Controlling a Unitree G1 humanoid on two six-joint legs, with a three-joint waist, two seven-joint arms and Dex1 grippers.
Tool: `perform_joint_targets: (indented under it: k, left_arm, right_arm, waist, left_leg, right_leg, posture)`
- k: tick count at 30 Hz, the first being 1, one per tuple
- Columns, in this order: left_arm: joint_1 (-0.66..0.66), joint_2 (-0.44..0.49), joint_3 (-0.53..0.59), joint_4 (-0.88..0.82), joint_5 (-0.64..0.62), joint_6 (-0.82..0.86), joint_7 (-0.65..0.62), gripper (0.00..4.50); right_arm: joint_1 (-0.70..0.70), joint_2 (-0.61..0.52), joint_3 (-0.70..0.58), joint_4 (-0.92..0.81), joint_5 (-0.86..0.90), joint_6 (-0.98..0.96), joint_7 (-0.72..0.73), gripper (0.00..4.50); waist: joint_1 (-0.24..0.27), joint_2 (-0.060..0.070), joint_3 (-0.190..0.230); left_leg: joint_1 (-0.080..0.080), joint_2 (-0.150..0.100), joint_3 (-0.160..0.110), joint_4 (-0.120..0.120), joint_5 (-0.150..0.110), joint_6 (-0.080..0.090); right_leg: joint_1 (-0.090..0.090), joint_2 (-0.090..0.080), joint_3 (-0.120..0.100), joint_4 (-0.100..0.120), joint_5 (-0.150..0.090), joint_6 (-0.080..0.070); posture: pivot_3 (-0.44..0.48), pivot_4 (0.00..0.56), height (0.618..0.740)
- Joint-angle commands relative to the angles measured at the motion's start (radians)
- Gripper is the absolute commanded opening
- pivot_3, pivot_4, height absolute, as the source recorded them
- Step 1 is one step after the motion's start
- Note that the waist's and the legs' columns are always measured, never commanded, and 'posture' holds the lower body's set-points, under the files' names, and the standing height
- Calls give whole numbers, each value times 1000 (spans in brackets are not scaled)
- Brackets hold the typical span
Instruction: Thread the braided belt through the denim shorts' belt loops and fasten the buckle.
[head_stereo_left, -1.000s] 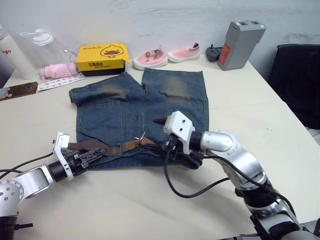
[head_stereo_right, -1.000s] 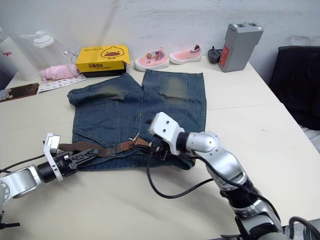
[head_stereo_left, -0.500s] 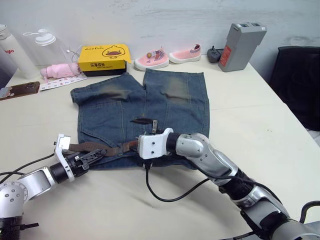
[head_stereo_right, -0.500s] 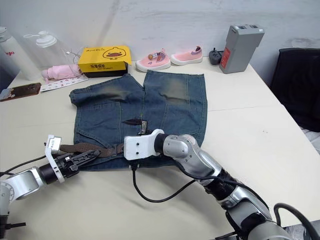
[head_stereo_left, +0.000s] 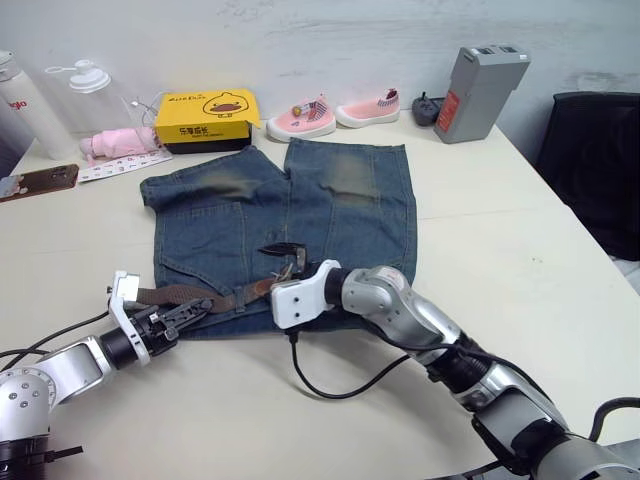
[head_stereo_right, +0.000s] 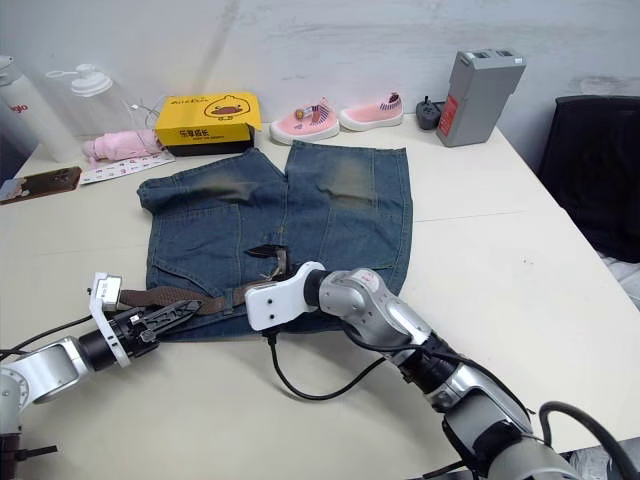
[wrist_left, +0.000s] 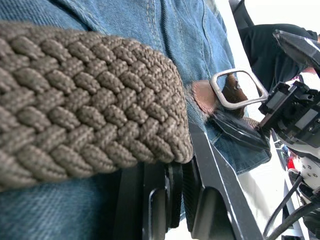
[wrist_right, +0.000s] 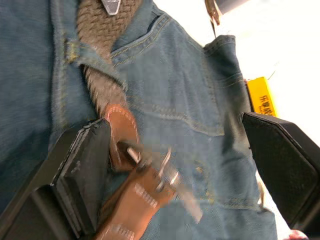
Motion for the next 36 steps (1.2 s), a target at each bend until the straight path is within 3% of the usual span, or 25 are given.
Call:
perform_joint_targets:
  k: [1, 5, 8, 15, 16, 27, 33, 36]
  left_arm:
    - [5, -8, 9, -36, -5, 15, -3, 0]
    - [7, -13, 17, -34, -5, 17, -5, 0]
    - [9, -14, 21, -34, -2, 18, -9, 0]
    - [12, -21, 32, -45, -10, 23, 1, 0]
    - [12, -21, 33, -46, -10, 25, 2, 0]
    - [13, -43, 52, -55, -27, 36, 21, 0]
    - [33, -37, 78, -37, -22, 36, 14, 0]
    - [48, -33, 98, -36, -24, 38, 9, 0]
  right_arm:
    - [-29, 36, 6, 24, -37, -28, -28, 4439]
    - [-21, 50, 18, 43, -53, -48, -15, 4439]
    - [-14, 49, 23, 55, -67, -47, 5, 3654]
    - [-14, 54, 29, 80, -85, -39, 17, 231]
    - [-16, 56, 30, 83, -88, -39, 15, 45]
    - [-1, 74, -1, 42, -56, -13, 38, 45]
    - [34, 28, -62, -92, -5, 3, 79, 2397]
    - [45, 13, -79, -105, -16, 26, 78, 2397]
  waist:
    - [0, 0, 0]
    - [0, 0, 0]
    - [-1, 0, 0]
    - [-2, 0, 0]
    - [-3, 0, 0]
    - [-7, 0, 0]
    - [-9, 0, 0]
    - [-20, 0, 0]
  left_leg:
    - [0, 0, 0, 0, 0, 0]
    - [0, -1, 0, 0, 0, 0]
    - [0, 0, 0, 1, 0, 0]
    - [0, 0, 0, 1, 0, 0]
    - [0, 0, 0, 1, 0, 0]
    - [1, 0, 0, 1, 0, -1]
    - [1, -1, 0, 1, 0, -1]
    - [1, 1, 0, 1, -1, -1]
  right_leg:
    - [0, 0, 0, 1, 0, 0]
    - [-1, 1, 0, 3, 0, 0]
    - [-1, 1, 0, 3, 0, 0]
    - [-1, 1, 0, 4, 0, 0]
    - [-1, 1, 0, 4, 0, 0]
    - [-1, 2, 0, 5, 0, 0]
    - [-1, 1, 0, 4, 0, 0]
    - [-1, 1, 0, 4, 0, 0]
  posture:
    - [0, 150, 636]
    - [0, 150, 636]
    - [0, 150, 636]
    - [0, 150, 636]
    - [0, 150, 636]
    - [0, 150, 636]
    - [0, 150, 636]
    - [0, 150, 636]
